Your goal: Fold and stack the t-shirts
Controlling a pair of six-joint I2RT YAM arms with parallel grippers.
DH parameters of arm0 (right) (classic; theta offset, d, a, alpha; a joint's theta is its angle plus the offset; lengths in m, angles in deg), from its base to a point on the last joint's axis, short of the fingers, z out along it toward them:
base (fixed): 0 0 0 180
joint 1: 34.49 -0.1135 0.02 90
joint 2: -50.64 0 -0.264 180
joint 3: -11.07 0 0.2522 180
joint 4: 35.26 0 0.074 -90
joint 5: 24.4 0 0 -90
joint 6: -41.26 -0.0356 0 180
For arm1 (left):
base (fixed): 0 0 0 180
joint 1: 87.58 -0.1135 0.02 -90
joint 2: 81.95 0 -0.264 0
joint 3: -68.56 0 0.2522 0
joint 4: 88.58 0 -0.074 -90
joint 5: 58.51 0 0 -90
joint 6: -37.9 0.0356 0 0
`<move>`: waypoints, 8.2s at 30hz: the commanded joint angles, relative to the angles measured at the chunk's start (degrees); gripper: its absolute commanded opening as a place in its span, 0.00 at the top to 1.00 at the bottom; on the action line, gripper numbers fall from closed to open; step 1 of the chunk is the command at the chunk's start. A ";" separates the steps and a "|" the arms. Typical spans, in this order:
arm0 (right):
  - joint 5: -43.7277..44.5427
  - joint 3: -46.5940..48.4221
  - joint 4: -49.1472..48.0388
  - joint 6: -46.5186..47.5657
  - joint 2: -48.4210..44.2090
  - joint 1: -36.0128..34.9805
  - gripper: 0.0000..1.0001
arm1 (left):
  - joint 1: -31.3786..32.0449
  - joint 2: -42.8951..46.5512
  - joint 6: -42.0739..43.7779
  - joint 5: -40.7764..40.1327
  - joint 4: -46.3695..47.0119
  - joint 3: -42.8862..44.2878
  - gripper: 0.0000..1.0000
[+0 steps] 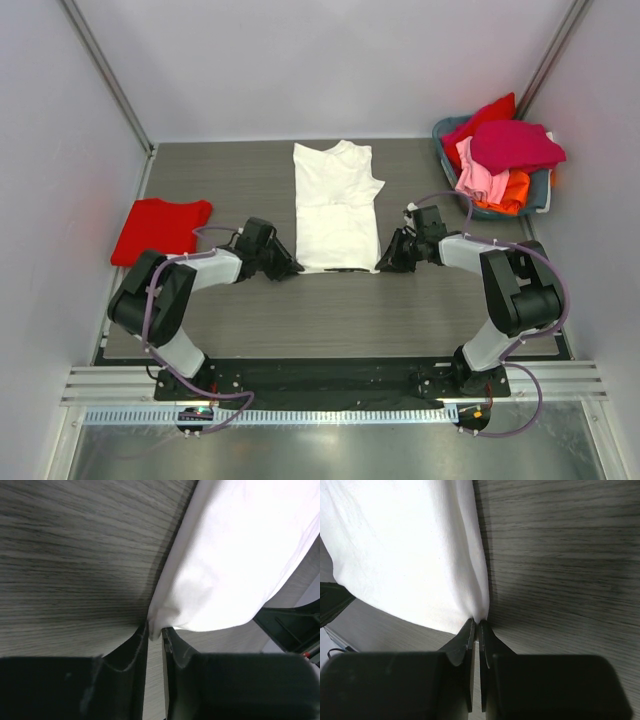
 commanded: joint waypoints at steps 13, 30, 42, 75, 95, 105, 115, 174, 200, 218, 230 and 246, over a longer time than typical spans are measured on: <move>-1.05 -3.85 7.51 -0.18 -14.20 -0.39 0.99 | 0.26 7.18 1.47 6.12 0.77 -4.86 1.00; -0.89 -6.86 25.88 -0.27 -45.67 -0.57 0.99 | 9.04 37.15 -3.72 7.09 -11.01 -9.88 1.00; 4.83 7.73 27.47 1.66 -35.49 -0.57 0.99 | 7.12 36.73 -0.64 1.02 -21.30 0.31 1.00; 6.42 52.99 24.22 2.98 17.77 4.09 0.99 | -12.66 -15.21 3.49 15.26 -12.24 43.27 1.00; 7.47 69.98 13.25 2.27 37.30 6.81 0.36 | -15.74 -43.35 9.64 15.17 -6.65 70.65 0.28; -0.70 56.17 -0.39 7.19 34.22 6.73 0.36 | -15.30 -36.06 12.44 15.26 7.62 53.76 0.32; 0.79 48.96 -6.36 4.66 31.05 6.90 0.22 | -15.30 -33.95 13.60 15.26 10.96 47.78 0.27; -2.64 53.09 -1.88 -4.93 40.99 10.33 0.92 | -13.89 -12.06 33.46 -41.56 -42.18 42.94 0.49; -3.26 52.21 -1.88 -4.14 41.07 9.98 0.91 | -14.16 -34.74 27.13 -73.06 -61.02 53.23 0.49; -2.91 51.77 -1.18 -3.35 41.51 10.07 0.91 | -11.52 -31.93 28.01 -72.20 -62.35 54.98 0.32; -2.90 52.91 -0.22 -2.82 42.21 10.07 0.91 | -15.91 -34.82 29.06 -68.32 -60.41 55.77 0.36; -2.82 53.61 -0.21 -2.73 42.92 10.07 0.91 | -16.97 -35.53 28.71 -66.83 -58.56 54.19 0.68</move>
